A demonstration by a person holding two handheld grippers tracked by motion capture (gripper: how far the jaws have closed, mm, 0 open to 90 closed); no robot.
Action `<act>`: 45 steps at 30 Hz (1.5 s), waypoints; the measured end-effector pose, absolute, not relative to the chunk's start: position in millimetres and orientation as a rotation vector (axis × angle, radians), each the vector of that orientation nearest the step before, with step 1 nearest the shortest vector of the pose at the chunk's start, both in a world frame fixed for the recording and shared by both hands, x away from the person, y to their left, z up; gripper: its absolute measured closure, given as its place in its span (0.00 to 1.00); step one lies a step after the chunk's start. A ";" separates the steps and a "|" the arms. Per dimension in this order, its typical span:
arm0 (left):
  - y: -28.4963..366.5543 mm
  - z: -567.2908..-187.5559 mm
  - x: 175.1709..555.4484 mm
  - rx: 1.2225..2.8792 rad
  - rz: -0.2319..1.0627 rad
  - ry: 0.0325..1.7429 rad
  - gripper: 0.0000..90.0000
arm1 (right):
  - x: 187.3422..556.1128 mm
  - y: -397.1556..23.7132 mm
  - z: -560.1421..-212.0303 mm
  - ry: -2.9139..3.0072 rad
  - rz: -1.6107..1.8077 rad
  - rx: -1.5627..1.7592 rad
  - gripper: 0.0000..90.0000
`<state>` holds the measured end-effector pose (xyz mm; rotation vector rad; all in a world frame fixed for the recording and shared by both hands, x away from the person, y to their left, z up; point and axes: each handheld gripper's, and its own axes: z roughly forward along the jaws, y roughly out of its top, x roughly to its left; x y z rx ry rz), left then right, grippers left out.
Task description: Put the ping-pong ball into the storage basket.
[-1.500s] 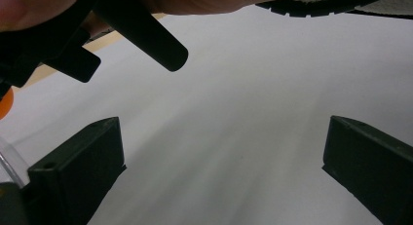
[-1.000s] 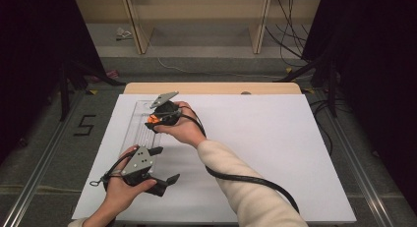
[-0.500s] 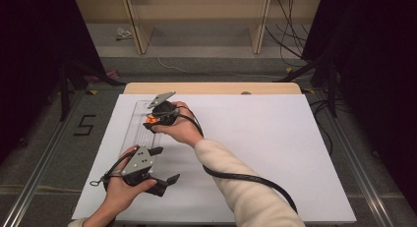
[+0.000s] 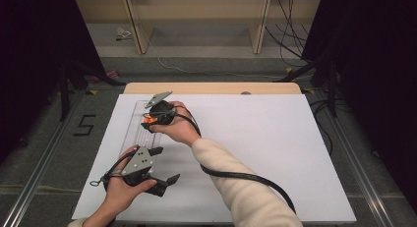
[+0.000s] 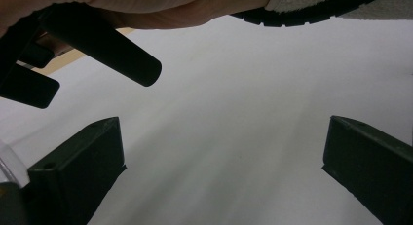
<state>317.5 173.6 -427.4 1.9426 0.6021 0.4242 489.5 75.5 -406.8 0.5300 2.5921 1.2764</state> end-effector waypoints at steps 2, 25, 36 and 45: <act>173.7 -427.4 317.5 1.942 0.425 0.602 0.01 | 489.8 76.8 -407.3 2.595 1.273 0.522 0.57; 173.9 -427.1 317.1 1.943 0.429 0.599 0.01 | 491.1 87.8 -413.5 2.615 1.256 0.512 0.57; 173.9 -427.0 316.9 1.946 0.430 0.597 0.01 | 491.3 92.2 -416.2 2.627 1.250 0.507 0.57; 173.8 -426.9 316.7 1.946 0.430 0.595 0.01 | 492.0 94.0 -417.4 2.626 1.247 0.505 0.57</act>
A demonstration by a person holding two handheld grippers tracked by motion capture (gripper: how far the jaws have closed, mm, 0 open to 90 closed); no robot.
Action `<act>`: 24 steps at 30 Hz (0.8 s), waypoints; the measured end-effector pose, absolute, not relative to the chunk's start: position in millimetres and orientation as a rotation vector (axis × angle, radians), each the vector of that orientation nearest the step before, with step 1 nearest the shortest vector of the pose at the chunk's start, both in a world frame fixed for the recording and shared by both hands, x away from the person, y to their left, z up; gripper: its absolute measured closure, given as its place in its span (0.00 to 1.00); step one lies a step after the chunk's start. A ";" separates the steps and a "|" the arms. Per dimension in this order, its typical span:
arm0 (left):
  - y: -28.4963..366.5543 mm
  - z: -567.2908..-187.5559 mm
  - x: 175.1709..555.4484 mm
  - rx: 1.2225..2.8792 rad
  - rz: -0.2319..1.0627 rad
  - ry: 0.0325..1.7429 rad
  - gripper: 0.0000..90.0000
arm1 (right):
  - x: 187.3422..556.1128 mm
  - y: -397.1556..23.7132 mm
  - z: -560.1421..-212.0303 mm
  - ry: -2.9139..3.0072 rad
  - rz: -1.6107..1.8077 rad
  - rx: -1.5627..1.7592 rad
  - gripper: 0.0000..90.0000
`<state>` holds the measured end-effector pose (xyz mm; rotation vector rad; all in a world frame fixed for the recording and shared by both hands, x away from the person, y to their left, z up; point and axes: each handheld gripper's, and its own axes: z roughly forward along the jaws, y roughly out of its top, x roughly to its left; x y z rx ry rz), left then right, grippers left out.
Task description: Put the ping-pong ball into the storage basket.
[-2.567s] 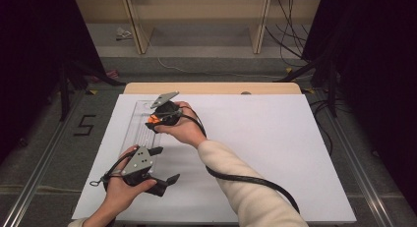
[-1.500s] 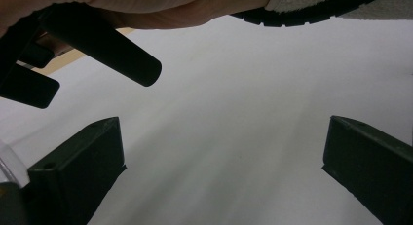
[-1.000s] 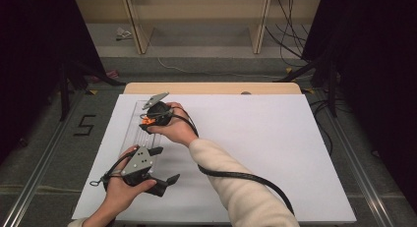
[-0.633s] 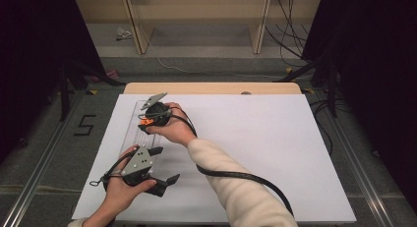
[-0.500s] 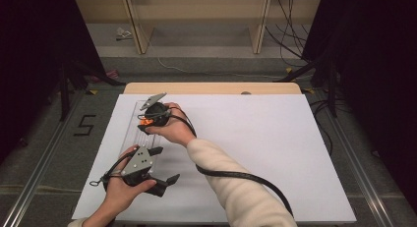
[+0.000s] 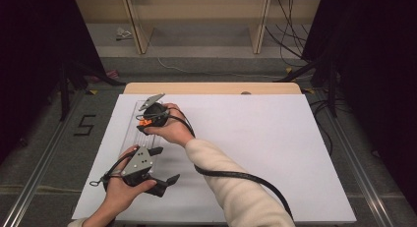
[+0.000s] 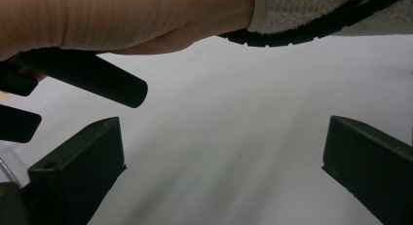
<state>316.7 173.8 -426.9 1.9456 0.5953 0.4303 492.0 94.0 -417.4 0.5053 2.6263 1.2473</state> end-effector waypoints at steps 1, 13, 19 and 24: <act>173.9 -426.9 316.8 1.945 0.430 0.595 0.01 | 492.0 94.2 -417.5 2.627 1.247 0.506 0.57; 173.9 -426.8 316.8 1.944 0.429 0.595 0.01 | 492.9 95.3 -418.3 2.616 1.250 0.521 0.56; 173.8 -426.8 316.7 1.944 0.429 0.594 0.01 | 493.2 95.3 -418.4 2.613 1.269 0.533 0.48; 173.8 -426.8 316.8 1.943 0.427 0.595 0.01 | 493.2 93.7 -418.9 2.612 1.278 0.549 0.37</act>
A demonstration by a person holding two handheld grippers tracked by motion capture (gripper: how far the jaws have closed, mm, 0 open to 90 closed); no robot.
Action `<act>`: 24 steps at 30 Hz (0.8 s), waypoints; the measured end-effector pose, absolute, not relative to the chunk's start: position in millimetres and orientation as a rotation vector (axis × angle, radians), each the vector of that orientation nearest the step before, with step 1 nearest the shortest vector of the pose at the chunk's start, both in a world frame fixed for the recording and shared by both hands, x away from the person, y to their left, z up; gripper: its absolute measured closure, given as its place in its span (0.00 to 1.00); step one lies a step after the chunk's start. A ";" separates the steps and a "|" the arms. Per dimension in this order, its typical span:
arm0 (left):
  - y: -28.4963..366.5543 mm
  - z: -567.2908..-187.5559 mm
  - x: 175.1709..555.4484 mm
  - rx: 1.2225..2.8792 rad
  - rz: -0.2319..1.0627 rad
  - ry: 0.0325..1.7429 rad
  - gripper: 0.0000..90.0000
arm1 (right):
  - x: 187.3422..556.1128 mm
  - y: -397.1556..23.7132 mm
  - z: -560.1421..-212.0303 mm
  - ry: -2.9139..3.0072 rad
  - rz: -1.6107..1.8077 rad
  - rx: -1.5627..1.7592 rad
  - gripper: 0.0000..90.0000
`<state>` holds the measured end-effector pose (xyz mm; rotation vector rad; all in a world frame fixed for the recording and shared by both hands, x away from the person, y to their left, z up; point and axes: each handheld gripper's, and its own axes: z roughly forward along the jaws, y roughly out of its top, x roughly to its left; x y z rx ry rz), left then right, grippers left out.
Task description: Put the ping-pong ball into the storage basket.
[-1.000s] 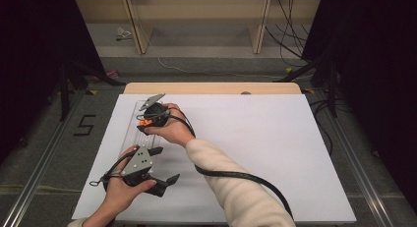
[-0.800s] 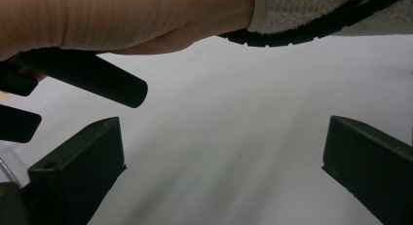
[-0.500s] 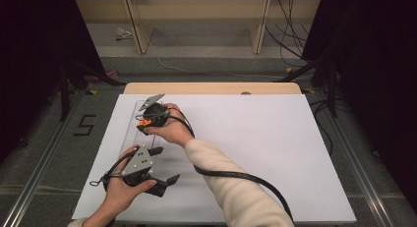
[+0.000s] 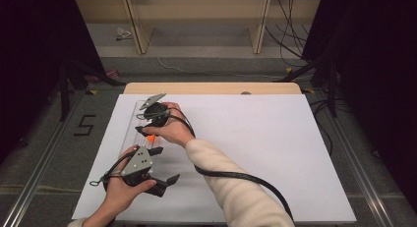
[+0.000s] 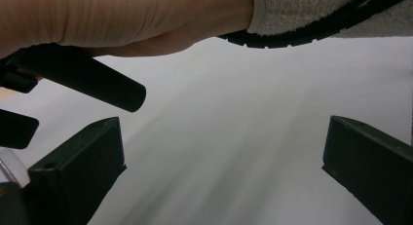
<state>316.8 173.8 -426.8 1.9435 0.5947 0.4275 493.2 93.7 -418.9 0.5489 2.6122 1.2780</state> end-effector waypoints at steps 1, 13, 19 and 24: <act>173.8 -426.8 316.8 1.943 0.427 0.595 0.01 | 493.4 93.1 -418.7 2.610 1.280 0.547 0.35; 173.8 -426.8 316.8 1.942 0.427 0.595 0.01 | 492.8 81.3 -411.6 2.594 1.272 0.553 0.22; 173.9 -426.9 317.0 1.942 0.427 0.596 0.01 | 492.7 71.9 -409.0 2.593 1.268 0.556 0.19; 173.9 -427.0 317.0 1.941 0.426 0.598 0.01 | 492.1 64.1 -407.8 2.592 1.265 0.566 0.18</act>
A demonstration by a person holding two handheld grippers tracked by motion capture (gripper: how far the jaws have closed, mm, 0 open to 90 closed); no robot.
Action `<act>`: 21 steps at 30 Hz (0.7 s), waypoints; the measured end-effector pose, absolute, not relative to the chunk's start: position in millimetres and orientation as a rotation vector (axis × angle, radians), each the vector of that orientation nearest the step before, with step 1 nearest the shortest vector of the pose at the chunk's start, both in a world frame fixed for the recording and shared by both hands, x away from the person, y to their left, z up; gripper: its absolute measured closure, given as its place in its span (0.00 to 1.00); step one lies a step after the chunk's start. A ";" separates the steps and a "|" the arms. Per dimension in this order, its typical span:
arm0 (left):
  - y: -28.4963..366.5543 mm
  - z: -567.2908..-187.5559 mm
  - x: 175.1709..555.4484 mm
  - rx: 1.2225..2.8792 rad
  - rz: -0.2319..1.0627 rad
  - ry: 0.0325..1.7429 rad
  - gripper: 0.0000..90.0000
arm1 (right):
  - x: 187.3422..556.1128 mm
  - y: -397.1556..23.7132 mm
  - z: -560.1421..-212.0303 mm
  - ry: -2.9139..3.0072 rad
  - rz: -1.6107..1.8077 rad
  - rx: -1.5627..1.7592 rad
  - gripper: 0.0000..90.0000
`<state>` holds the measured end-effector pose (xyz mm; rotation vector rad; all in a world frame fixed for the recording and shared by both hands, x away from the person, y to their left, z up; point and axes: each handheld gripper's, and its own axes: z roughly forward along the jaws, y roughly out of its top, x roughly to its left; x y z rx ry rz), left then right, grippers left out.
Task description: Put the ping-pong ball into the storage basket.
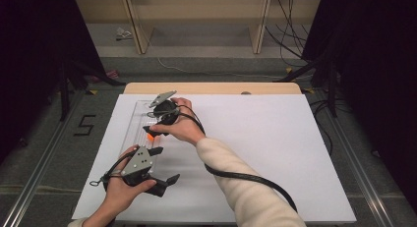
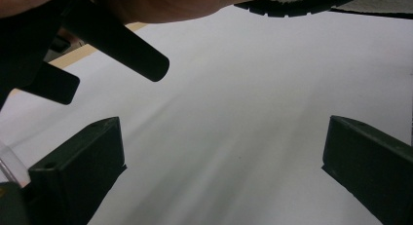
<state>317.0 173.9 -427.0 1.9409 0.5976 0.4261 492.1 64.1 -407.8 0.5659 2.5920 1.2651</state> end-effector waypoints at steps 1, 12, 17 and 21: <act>174.0 -427.0 317.1 1.941 0.426 0.598 0.01 | 492.3 62.9 -407.5 2.589 1.267 0.562 0.18; 174.1 -426.9 317.0 1.940 0.428 0.599 0.01 | 489.3 45.2 -402.9 2.574 1.266 0.574 0.18; 174.1 -427.0 317.1 1.938 0.429 0.601 0.01 | 486.8 33.4 -402.1 2.563 1.273 0.587 0.18; 174.0 -427.0 317.0 1.939 0.429 0.601 0.01 | 485.2 23.3 -402.0 2.554 1.273 0.596 0.18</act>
